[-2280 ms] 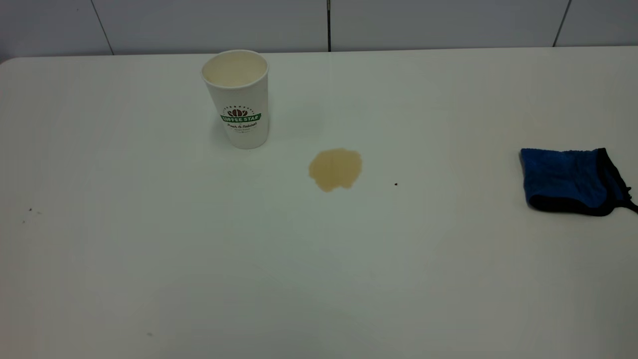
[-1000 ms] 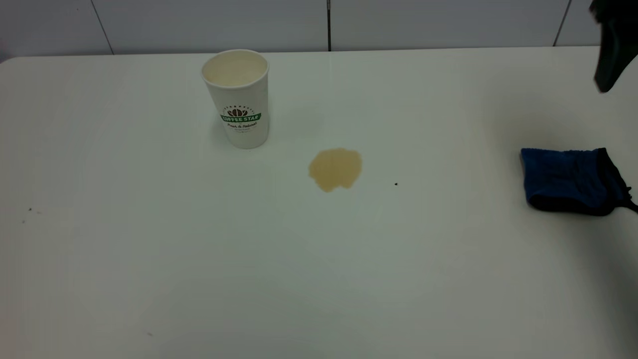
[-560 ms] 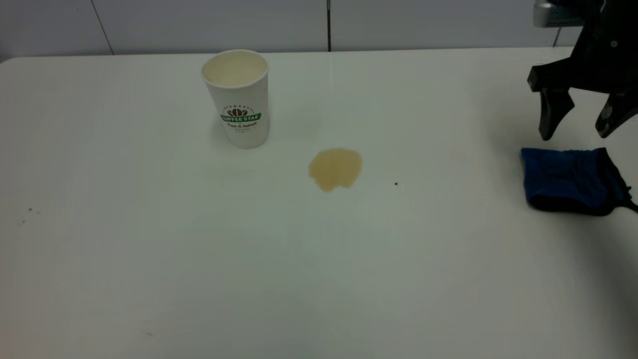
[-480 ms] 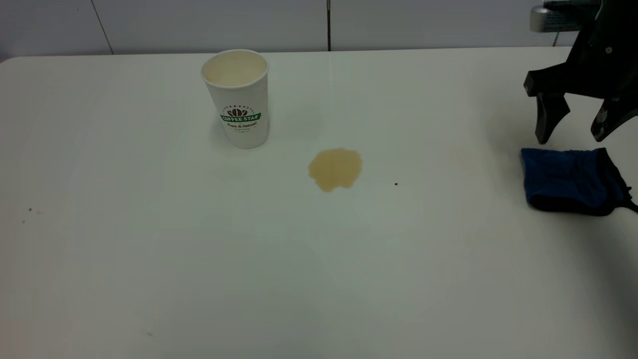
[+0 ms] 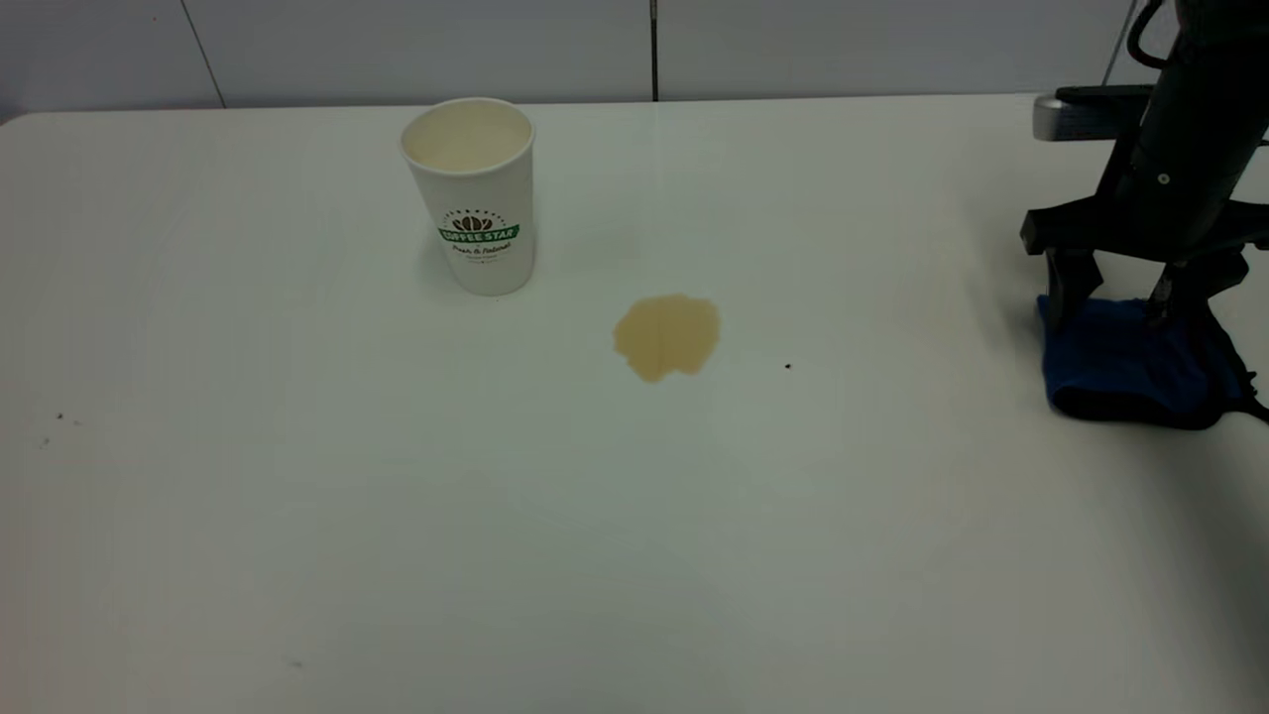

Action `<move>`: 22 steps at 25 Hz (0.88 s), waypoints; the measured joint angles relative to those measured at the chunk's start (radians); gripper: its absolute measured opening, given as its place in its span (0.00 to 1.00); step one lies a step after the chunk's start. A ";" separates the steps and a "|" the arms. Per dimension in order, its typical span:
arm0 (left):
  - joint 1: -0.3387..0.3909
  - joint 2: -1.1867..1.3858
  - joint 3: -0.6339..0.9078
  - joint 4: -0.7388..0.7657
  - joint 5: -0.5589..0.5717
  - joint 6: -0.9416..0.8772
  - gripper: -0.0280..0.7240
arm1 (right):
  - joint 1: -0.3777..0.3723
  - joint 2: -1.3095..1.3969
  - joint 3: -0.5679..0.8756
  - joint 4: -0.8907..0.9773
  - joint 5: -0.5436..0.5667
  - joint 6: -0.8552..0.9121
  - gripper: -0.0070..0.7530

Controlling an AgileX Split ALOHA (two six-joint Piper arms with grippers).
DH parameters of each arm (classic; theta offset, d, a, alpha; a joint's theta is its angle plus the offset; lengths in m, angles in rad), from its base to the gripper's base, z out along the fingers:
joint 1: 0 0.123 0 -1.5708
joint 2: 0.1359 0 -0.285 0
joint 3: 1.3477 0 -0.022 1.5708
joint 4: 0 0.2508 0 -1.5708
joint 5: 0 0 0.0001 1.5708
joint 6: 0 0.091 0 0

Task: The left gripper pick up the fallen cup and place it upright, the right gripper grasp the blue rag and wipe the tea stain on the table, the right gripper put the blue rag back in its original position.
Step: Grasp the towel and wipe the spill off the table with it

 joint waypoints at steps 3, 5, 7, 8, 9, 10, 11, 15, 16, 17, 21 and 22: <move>0.000 0.000 0.000 0.000 0.000 0.000 0.66 | -0.016 0.019 -0.002 0.001 -0.003 -0.004 0.91; 0.000 0.000 0.000 0.000 0.000 0.000 0.66 | -0.021 0.022 -0.002 0.002 -0.006 -0.005 0.87; 0.000 0.000 0.000 0.000 0.000 0.000 0.66 | -0.022 0.022 -0.002 0.007 -0.009 -0.007 0.78; 0.000 0.000 0.000 0.000 0.000 0.000 0.66 | -0.023 0.022 -0.002 0.013 -0.011 -0.011 0.71; 0.000 0.000 0.000 0.000 0.000 0.000 0.66 | -0.023 0.024 -0.002 0.027 -0.014 -0.015 0.65; 0.000 0.000 0.000 0.000 0.000 0.000 0.66 | -0.024 0.027 -0.003 0.040 -0.016 -0.019 0.57; 0.000 0.000 0.000 0.000 0.000 0.000 0.66 | -0.027 0.031 -0.005 0.060 -0.017 -0.029 0.48; 0.000 0.000 0.000 0.000 0.000 0.000 0.66 | -0.033 0.042 -0.013 0.143 -0.021 -0.086 0.19; 0.000 0.000 0.000 0.000 0.000 0.000 0.66 | -0.033 0.043 -0.013 0.165 -0.021 -0.116 0.15; 0.000 0.000 0.000 0.000 0.000 0.000 0.66 | -0.032 0.043 -0.014 0.189 -0.021 -0.150 0.12; 0.000 0.000 0.000 0.000 0.000 -0.001 0.66 | 0.023 0.038 -0.014 0.247 -0.023 -0.241 0.11; 0.000 0.000 0.000 0.000 0.000 -0.001 0.66 | 0.053 0.035 -0.014 0.254 -0.023 -0.251 0.11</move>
